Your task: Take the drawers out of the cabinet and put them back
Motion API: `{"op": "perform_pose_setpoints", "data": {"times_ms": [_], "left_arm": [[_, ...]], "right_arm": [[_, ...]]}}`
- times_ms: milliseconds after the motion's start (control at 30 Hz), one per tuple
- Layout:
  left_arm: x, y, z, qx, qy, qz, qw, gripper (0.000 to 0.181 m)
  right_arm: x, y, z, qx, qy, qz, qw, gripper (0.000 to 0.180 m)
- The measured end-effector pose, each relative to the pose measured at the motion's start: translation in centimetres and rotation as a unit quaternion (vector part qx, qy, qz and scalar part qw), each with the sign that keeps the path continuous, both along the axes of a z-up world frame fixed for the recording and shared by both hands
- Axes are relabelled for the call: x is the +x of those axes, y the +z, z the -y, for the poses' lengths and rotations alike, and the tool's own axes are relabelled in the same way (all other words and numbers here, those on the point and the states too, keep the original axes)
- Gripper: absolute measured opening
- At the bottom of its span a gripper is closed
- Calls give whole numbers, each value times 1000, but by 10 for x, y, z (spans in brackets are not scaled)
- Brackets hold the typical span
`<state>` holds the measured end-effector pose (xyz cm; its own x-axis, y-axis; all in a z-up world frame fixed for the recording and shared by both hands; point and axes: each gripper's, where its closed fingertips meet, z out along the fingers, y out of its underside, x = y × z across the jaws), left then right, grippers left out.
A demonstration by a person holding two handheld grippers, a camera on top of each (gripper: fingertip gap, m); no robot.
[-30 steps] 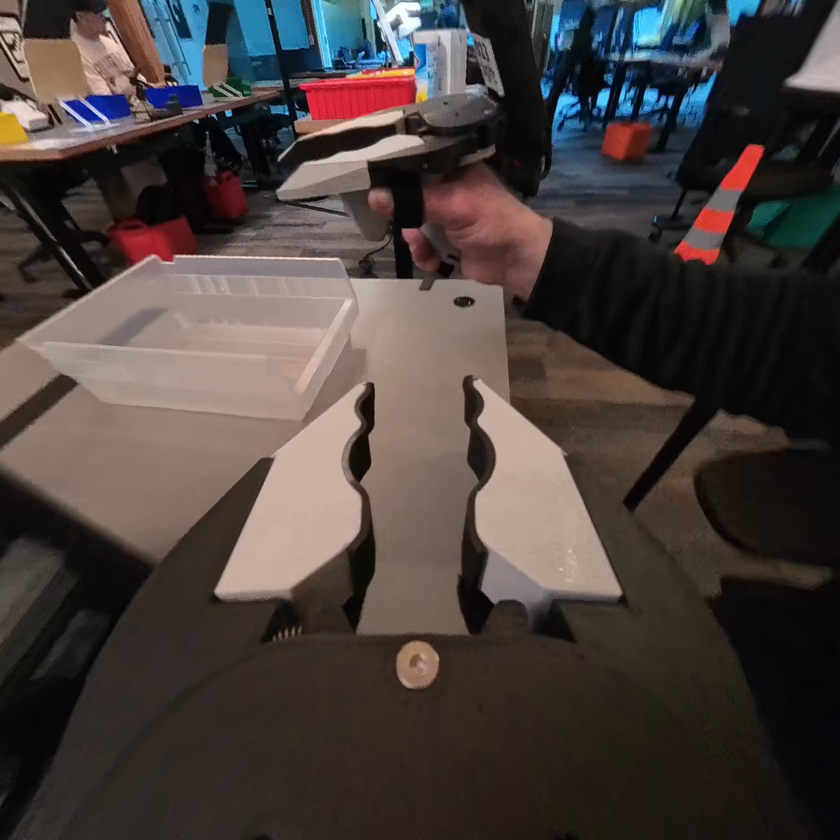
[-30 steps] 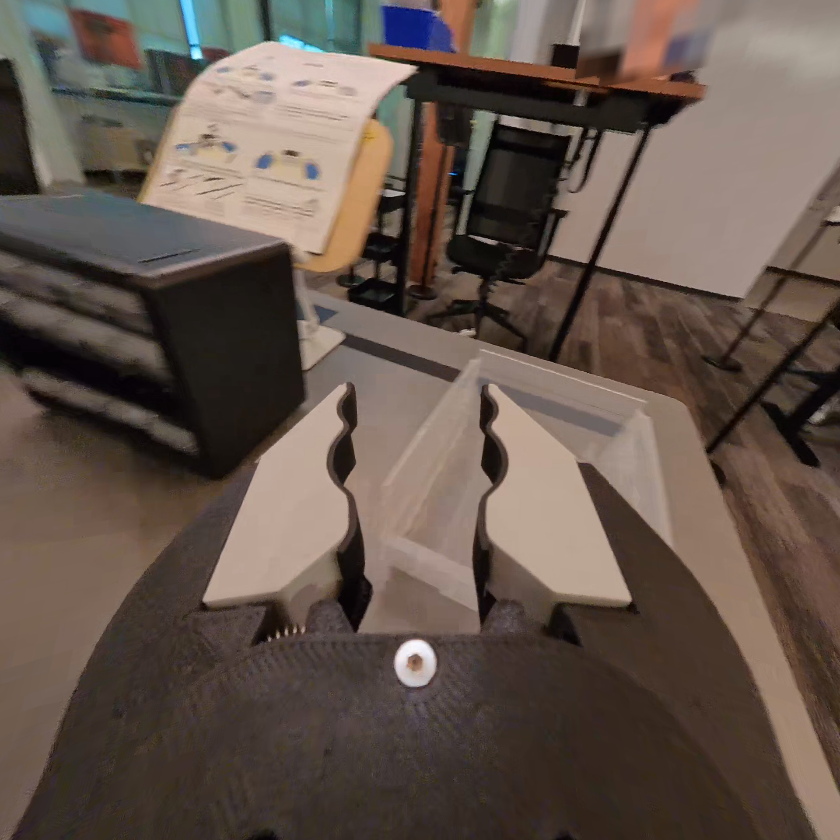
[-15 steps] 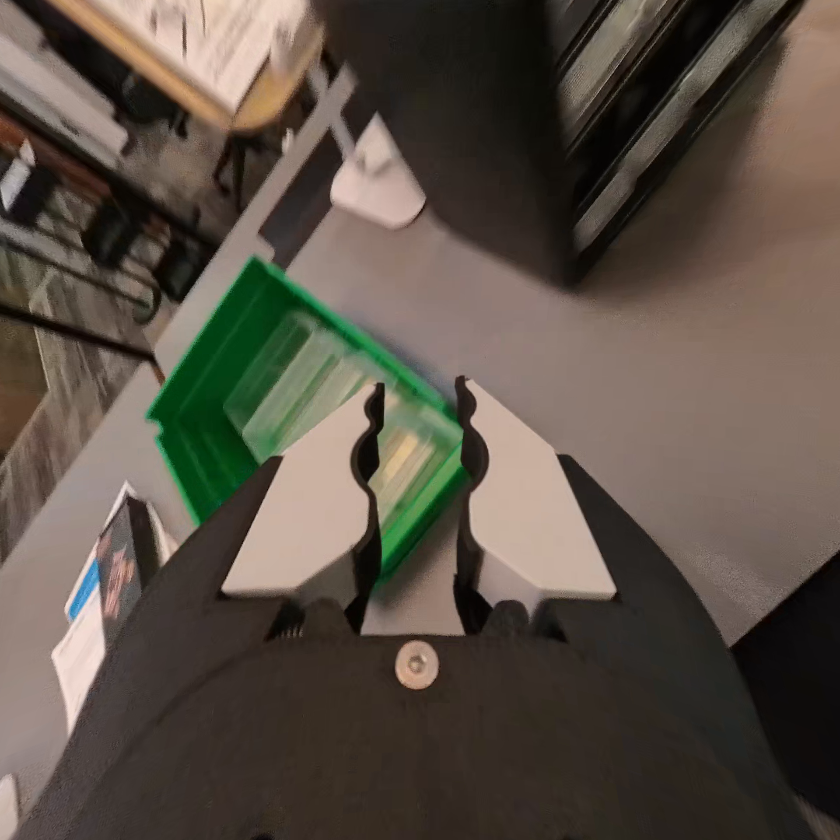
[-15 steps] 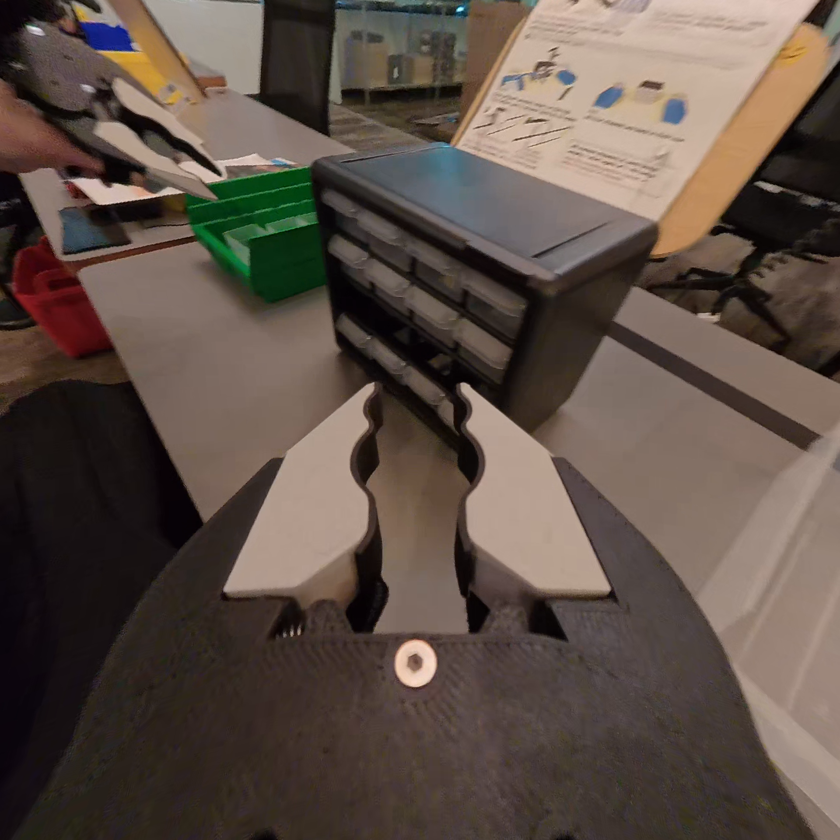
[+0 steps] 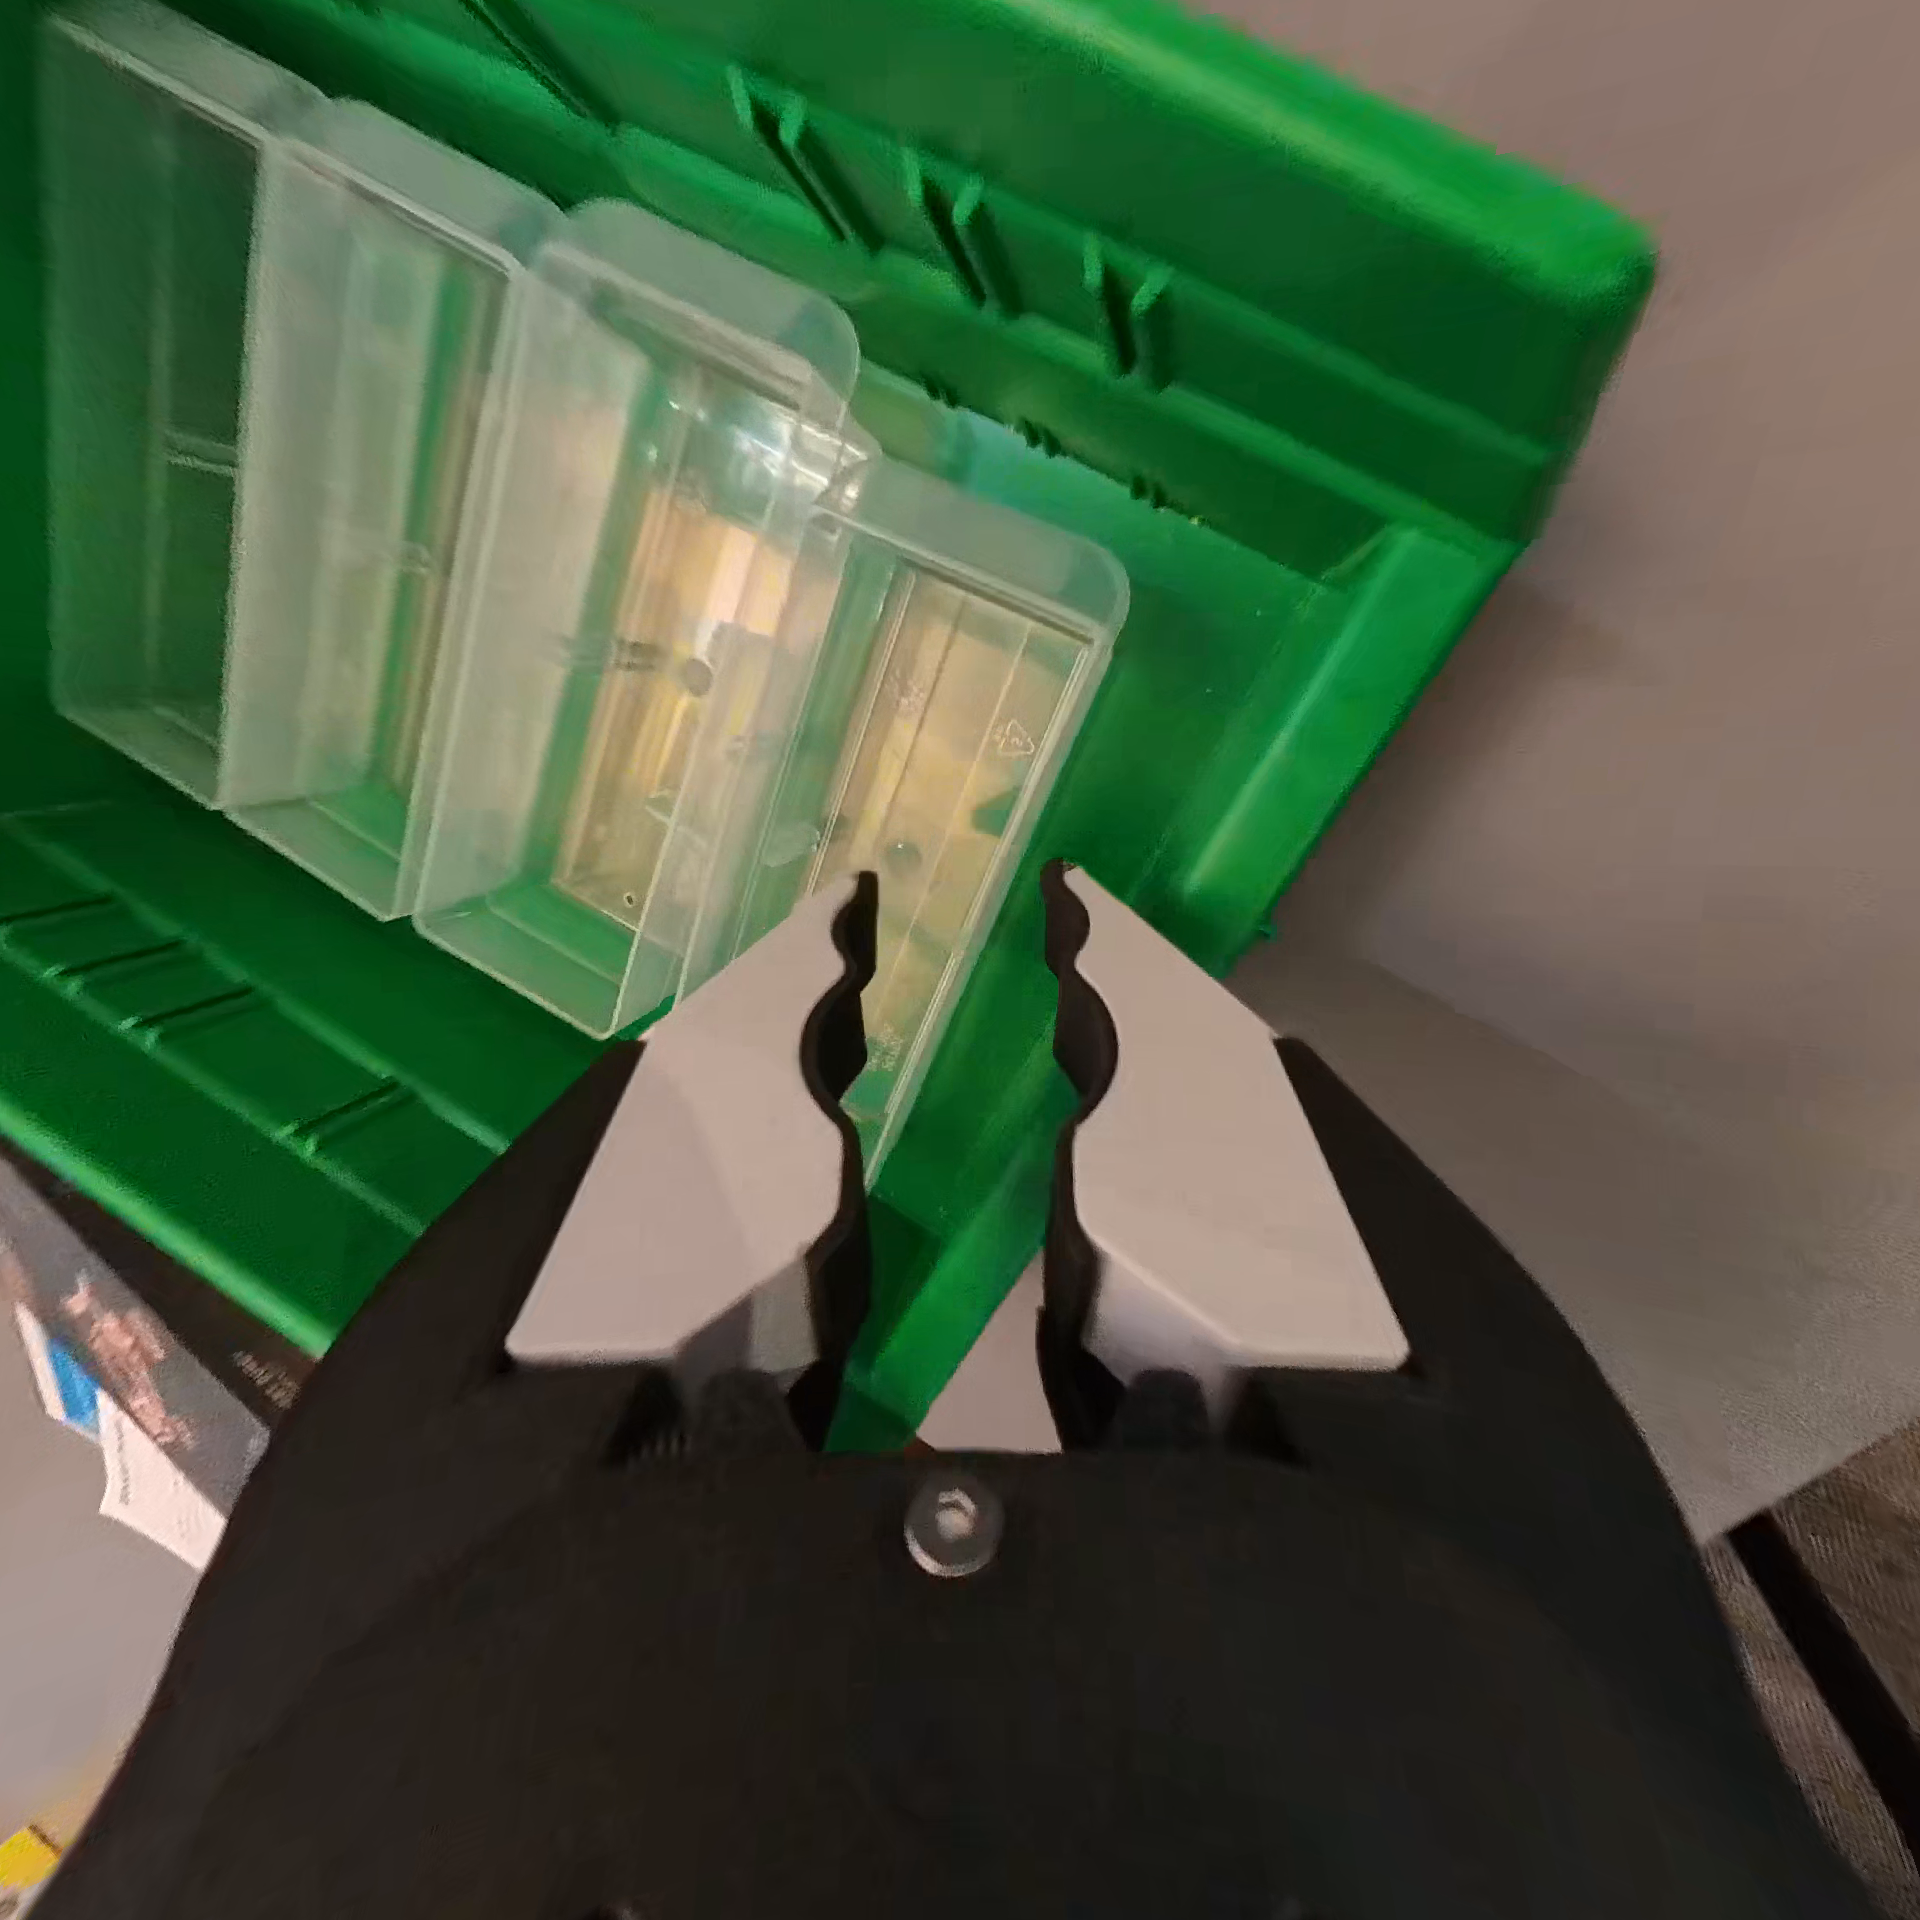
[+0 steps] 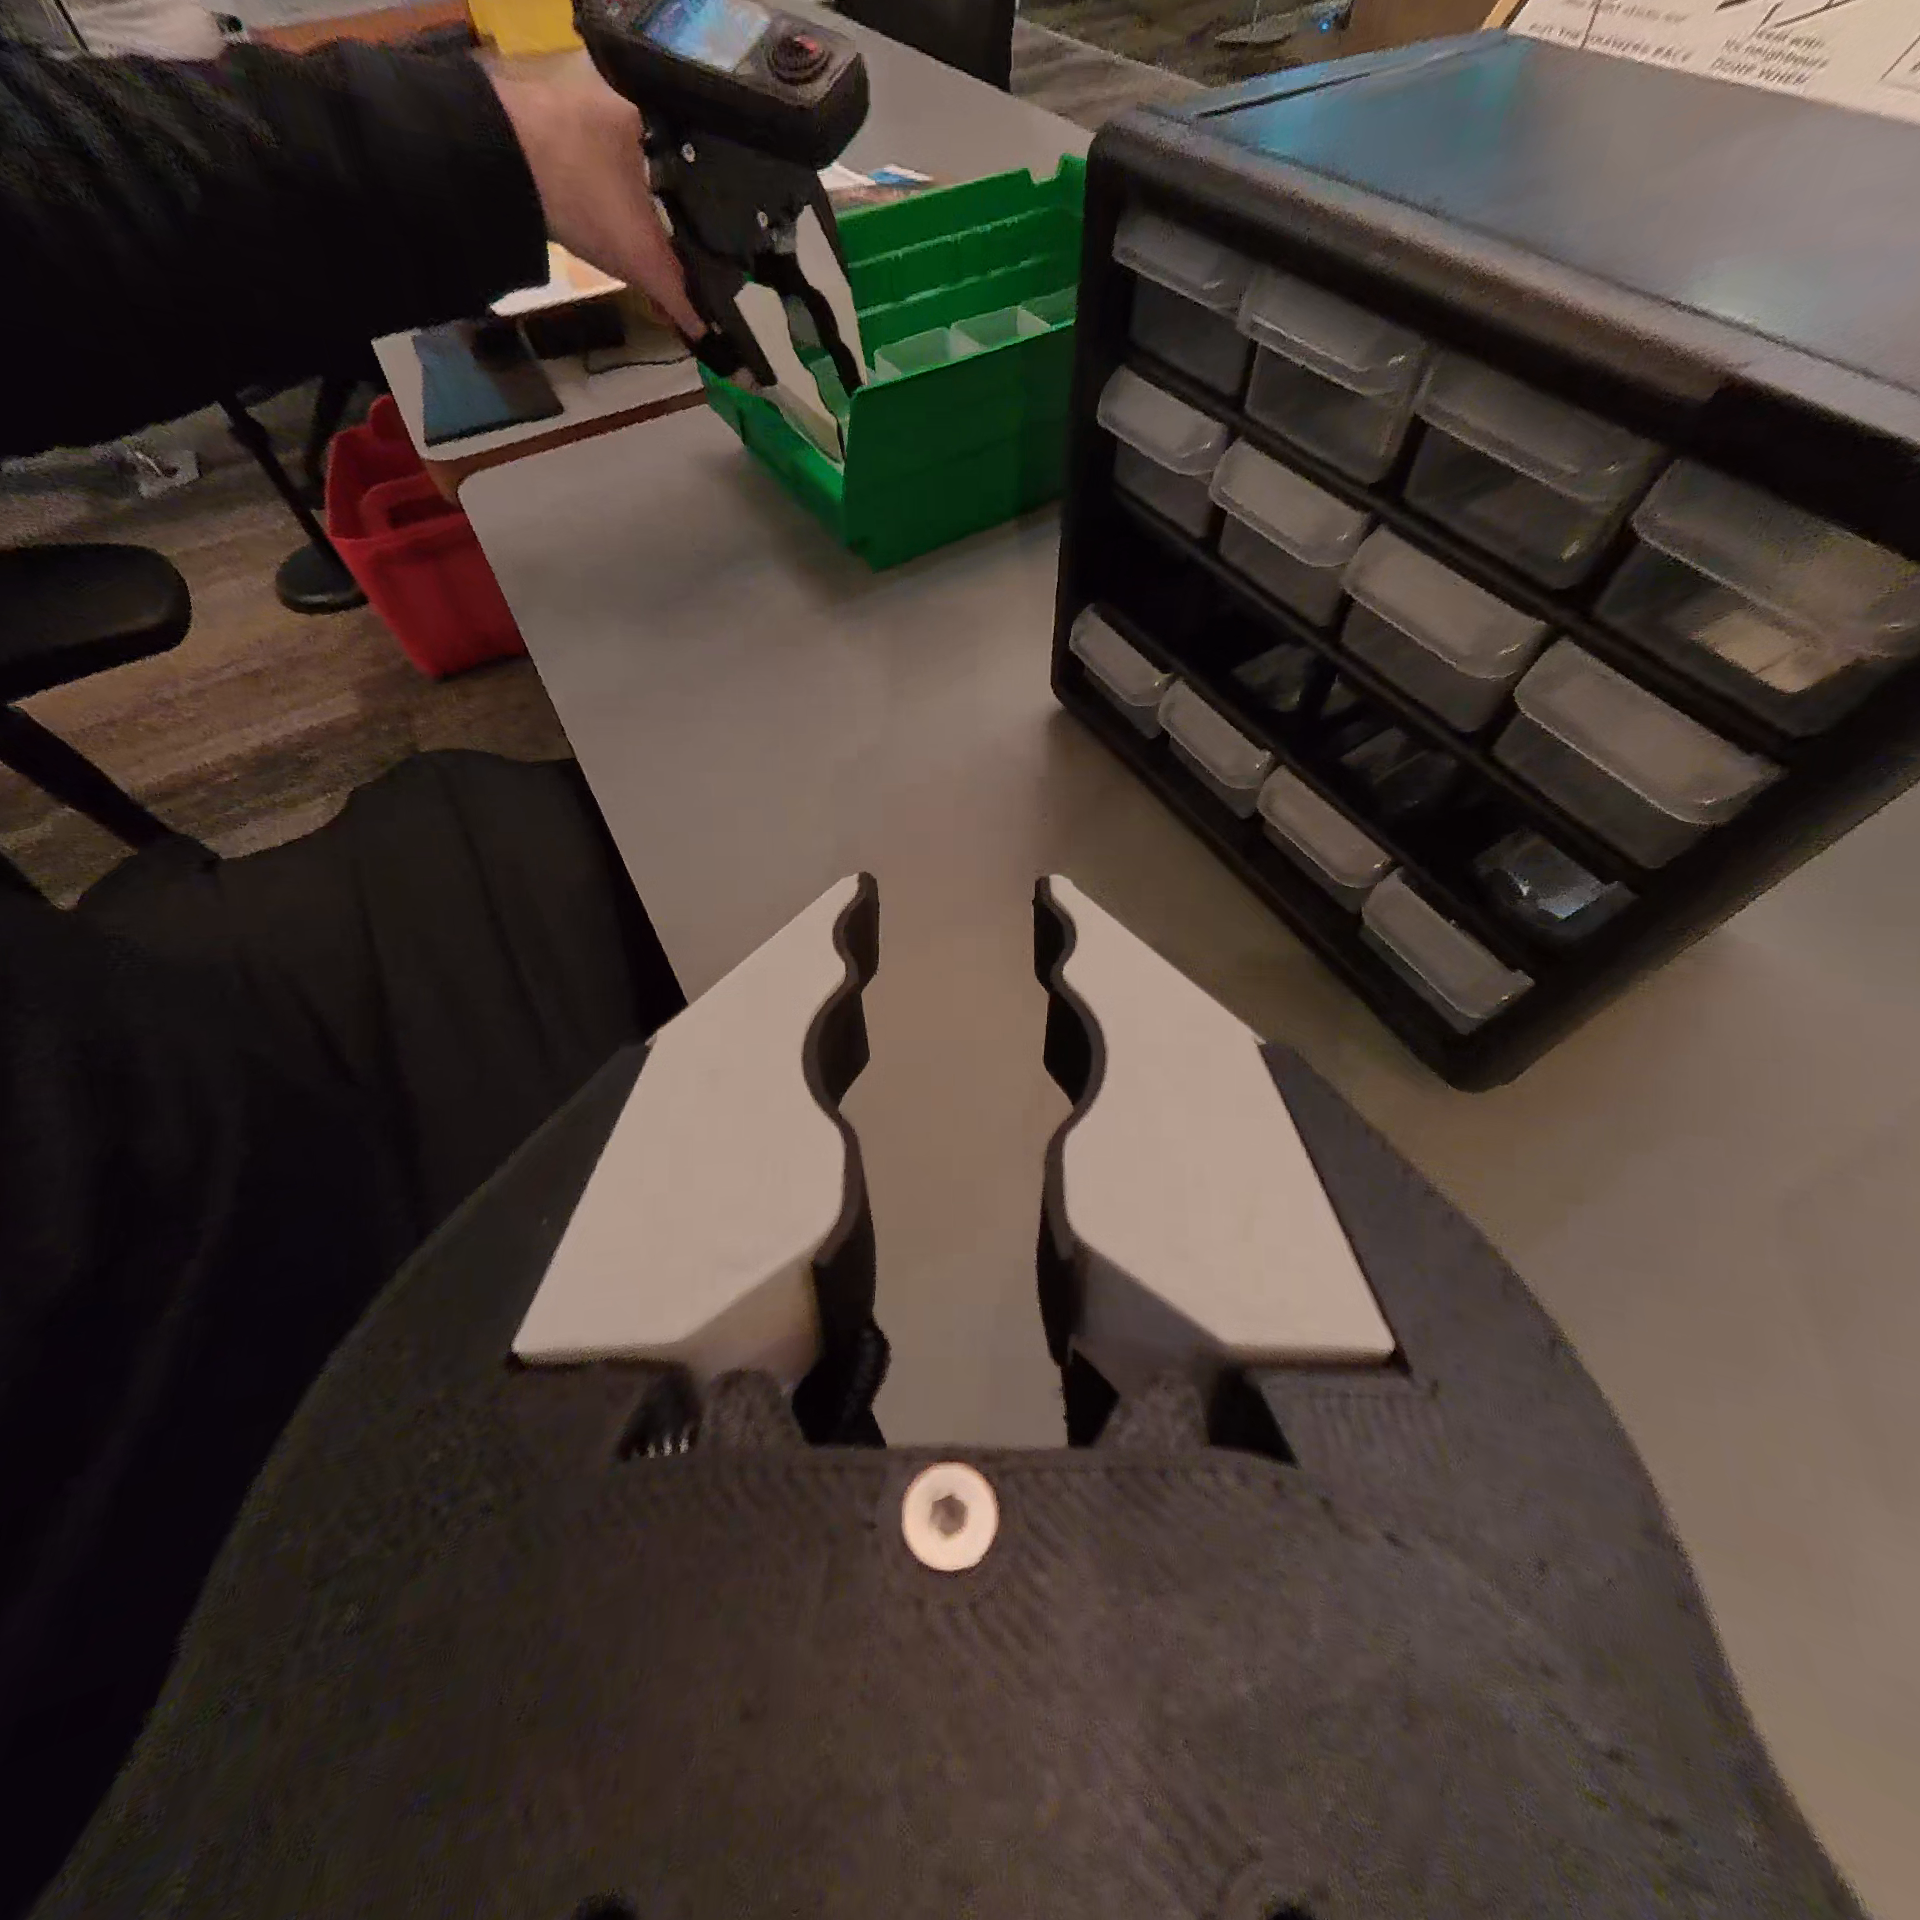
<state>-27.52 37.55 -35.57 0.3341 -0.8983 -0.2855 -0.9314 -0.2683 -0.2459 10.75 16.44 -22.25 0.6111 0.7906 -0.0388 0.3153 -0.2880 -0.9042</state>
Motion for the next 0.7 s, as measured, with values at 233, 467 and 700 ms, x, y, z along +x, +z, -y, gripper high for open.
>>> {"op": "perform_pose_setpoints", "data": {"times_ms": [233,467,700], "left_arm": [[2,-22,1,-34,-23,-8,999,1],[3,6,6,19,-46,9,999,0],[35,75,53,50,-104,29,993,0]], "right_arm": [[-1,-10,-1,-9,-3,9,1000,27],[-1,-12,-3,-13,-2,5,1000,25],[-9,-11,-2,-6,2,17,1000,45]]}}
